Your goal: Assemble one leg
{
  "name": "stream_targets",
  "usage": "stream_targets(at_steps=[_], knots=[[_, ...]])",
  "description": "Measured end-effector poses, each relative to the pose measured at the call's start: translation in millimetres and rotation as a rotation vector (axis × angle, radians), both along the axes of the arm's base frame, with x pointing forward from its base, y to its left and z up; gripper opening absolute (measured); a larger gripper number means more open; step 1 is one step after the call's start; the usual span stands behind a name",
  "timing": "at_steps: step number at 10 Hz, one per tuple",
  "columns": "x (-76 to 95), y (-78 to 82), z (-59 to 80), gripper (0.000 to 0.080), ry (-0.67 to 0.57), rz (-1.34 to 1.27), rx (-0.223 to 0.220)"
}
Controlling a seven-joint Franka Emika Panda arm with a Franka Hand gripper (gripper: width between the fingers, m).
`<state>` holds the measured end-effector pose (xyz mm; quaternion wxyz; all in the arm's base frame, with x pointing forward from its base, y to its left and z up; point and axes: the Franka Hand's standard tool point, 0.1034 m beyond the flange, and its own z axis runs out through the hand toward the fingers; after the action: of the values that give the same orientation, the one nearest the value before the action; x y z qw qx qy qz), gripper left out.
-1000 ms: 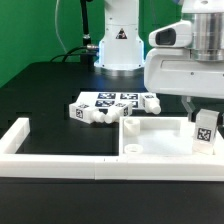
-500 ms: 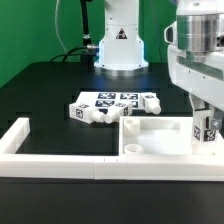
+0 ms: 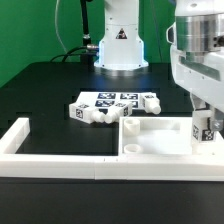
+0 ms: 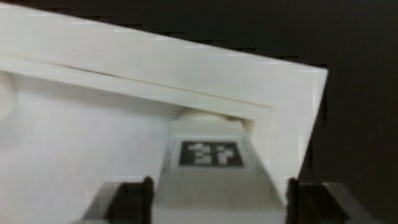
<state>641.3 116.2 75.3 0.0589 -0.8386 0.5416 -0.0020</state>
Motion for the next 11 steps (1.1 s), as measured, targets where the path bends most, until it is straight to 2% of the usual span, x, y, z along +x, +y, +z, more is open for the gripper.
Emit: stream_targets(at_steps=[1,2,3,5,7,9,10,11], knots=[[0.0,1.0,-1.4,0.0559,-0.020,0.190,-0.013],[-0.2,2.1,-1.5,0.0559,-0.034,0.339,-0.021],[-0.1,1.2,-1.6,0.0633,-0.037,0.367,-0.024],[-0.2,-0.3,-1.9,0.0647,-0.050,0.578,-0.048],[1.8,-2.6,-0.1,0.0649,-0.061,0.963,-0.101],[1.1,-2.7,-0.3,0.0649,-0.060,1.042,-0.107],[1.1,-2.6,-0.3,0.0502,-0.058,1.007,-0.105],[1.1,-2.6,-0.3,0.0502,-0.057,0.990,-0.104]])
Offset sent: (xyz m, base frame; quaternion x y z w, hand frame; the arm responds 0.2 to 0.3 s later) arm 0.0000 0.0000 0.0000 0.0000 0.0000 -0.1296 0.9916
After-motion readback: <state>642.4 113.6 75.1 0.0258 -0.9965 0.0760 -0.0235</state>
